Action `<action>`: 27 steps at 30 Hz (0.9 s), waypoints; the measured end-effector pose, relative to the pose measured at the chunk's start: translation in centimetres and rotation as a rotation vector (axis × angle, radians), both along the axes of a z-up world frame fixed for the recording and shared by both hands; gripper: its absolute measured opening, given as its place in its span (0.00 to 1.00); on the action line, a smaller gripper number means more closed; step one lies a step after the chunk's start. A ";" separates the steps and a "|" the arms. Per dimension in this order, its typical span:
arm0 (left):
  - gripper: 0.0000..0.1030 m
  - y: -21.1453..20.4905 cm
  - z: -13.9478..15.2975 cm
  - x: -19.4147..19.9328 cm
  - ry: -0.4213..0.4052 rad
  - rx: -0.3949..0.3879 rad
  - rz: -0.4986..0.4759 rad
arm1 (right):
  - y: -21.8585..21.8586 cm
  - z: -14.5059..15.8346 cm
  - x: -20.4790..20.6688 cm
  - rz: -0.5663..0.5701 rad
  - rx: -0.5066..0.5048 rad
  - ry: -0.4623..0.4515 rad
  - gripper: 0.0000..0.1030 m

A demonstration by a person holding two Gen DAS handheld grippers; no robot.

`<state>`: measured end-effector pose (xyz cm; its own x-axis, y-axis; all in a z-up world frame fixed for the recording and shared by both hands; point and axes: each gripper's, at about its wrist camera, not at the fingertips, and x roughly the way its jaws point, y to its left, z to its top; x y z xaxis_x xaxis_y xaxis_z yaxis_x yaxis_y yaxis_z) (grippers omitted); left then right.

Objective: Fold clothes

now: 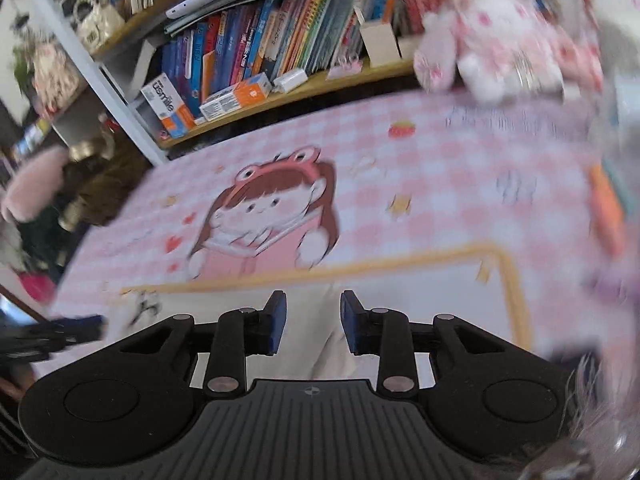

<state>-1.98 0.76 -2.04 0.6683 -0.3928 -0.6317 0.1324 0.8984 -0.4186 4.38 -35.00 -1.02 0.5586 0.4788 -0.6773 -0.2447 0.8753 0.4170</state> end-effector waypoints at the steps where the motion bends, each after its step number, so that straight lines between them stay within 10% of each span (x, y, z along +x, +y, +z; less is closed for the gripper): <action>1: 0.39 0.0 -0.4 -0.3 0.011 -0.034 0.020 | 0.1 -0.4 -0.7 -0.020 0.013 0.023 0.28; 7: 0.31 0.1 -2.3 0.0 0.049 -0.153 0.102 | 1.2 -3.5 -2.5 -0.089 0.059 0.137 0.06; 12: 0.04 -0.5 -3.3 0.8 0.093 -0.190 0.148 | 1.8 -4.1 -3.0 -0.078 0.033 0.107 0.06; 18: 0.02 0.0 -0.1 -2.3 -0.050 -0.316 0.222 | 2.0 -4.3 -3.1 -0.055 0.008 0.085 0.06; 23: 0.04 1.6 -5.0 0.0 0.111 -0.288 0.290 | 3.0 -4.6 -3.4 -0.039 -0.016 0.035 0.06; 27: 0.13 1.3 -4.5 0.4 0.081 -0.285 0.275 | 3.1 -4.6 -3.4 -0.034 -0.032 0.029 0.06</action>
<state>-1.60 2.10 -6.51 0.7254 -0.3735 -0.5782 -0.1401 0.7424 -0.6552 0.99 -31.86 -5.60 0.5544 0.4377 -0.7079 -0.2026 0.8959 0.3953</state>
